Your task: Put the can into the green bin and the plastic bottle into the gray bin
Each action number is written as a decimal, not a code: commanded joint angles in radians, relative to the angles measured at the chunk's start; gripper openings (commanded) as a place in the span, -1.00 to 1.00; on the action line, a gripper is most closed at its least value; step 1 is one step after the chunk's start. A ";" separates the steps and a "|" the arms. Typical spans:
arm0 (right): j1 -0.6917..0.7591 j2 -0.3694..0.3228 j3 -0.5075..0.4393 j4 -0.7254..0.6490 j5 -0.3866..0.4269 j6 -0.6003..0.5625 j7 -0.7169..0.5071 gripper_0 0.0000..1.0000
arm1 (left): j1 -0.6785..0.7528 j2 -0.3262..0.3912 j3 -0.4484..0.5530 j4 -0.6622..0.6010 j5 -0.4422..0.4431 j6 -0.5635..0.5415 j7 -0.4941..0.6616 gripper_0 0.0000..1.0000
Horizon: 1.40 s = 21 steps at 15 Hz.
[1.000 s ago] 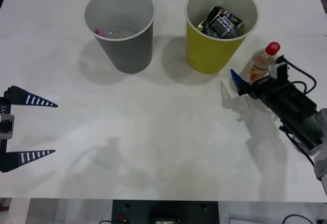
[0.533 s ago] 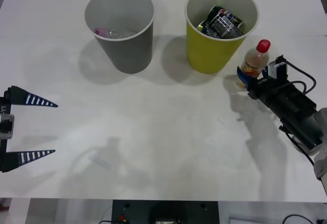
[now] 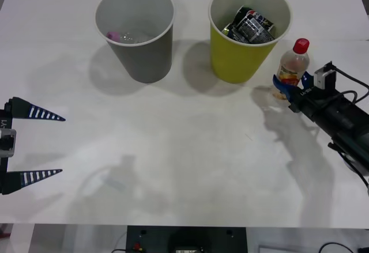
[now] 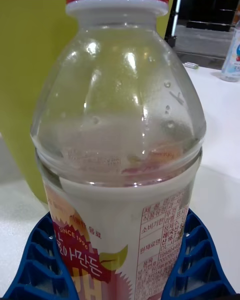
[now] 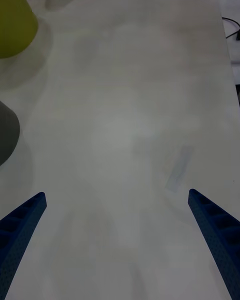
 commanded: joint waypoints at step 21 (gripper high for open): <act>0.216 -0.285 0.004 -0.982 0.500 -0.332 -1.301 -1.00 | 0.000 0.000 0.000 0.000 0.000 0.000 0.000 0.96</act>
